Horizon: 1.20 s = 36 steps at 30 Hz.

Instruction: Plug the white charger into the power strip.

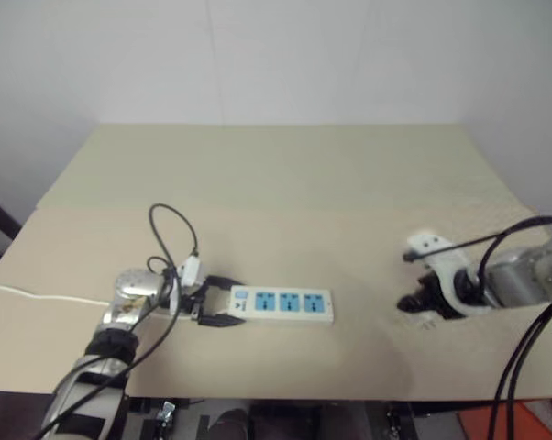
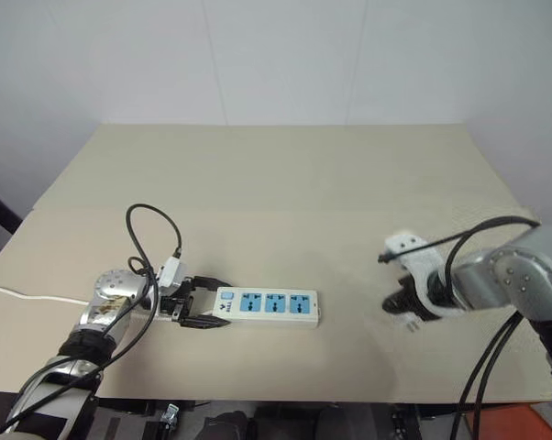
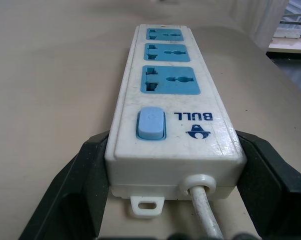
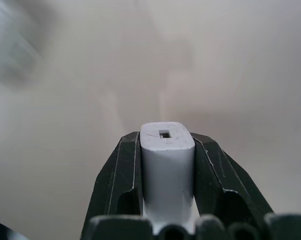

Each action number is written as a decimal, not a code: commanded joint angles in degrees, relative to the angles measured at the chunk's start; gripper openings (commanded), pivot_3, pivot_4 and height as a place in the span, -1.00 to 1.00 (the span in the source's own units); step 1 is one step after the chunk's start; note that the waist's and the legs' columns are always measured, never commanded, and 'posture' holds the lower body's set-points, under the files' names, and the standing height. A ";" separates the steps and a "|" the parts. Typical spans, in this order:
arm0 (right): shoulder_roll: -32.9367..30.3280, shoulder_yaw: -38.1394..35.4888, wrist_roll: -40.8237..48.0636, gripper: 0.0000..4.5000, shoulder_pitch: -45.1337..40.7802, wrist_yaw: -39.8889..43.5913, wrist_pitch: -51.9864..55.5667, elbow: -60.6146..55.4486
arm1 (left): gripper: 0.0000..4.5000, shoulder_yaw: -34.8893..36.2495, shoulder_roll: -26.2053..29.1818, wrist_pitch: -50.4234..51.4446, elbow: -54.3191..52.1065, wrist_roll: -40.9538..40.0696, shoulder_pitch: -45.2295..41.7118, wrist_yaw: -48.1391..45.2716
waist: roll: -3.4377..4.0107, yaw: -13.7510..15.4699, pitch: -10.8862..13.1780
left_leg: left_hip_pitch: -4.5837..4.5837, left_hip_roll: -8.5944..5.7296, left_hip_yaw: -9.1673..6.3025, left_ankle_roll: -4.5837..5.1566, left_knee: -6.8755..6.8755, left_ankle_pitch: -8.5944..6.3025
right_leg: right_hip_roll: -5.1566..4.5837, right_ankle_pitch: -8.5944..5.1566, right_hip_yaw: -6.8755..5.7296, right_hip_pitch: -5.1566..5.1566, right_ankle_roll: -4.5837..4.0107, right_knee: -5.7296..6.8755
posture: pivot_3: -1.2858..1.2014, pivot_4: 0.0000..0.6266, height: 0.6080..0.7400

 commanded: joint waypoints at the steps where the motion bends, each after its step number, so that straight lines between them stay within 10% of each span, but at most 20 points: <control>1: 4.61 -7.26 -2.56 -0.51 0.78 2.39 -8.16 -2.41 | 0.50 0.03 -0.05 -0.24 1.07 0.91 -1.48 -0.34 | -0.05 0.00 -0.03 | 0.00 0.00 -0.01 0.00 0.00 0.00 | 0.01 0.00 -0.01 0.02 0.00 0.00 | 0.03 -0.52 1.00; 15: 32.30 -3.33 -28.83 -0.51 13.18 33.09 -65.32 3.95 | 0.50 0.57 -0.63 0.03 4.95 1.38 -4.53 -0.36 | -0.05 -0.68 -0.11 | 0.06 0.01 -0.04 -0.02 0.17 0.02 | 0.13 0.08 0.09 0.03 0.10 0.28 | 0.03 -0.52 1.00; 36: 46.97 4.78 -41.82 -0.51 12.32 50.60 -81.58 23.30 | 0.50 -0.06 -0.67 0.05 6.02 1.78 -5.06 -0.36 | 0.01 -0.78 -0.14 | 0.12 0.04 -0.09 -0.11 0.25 0.07 | 0.21 0.11 0.17 -0.07 0.03 0.69 | 0.03 -0.52 1.00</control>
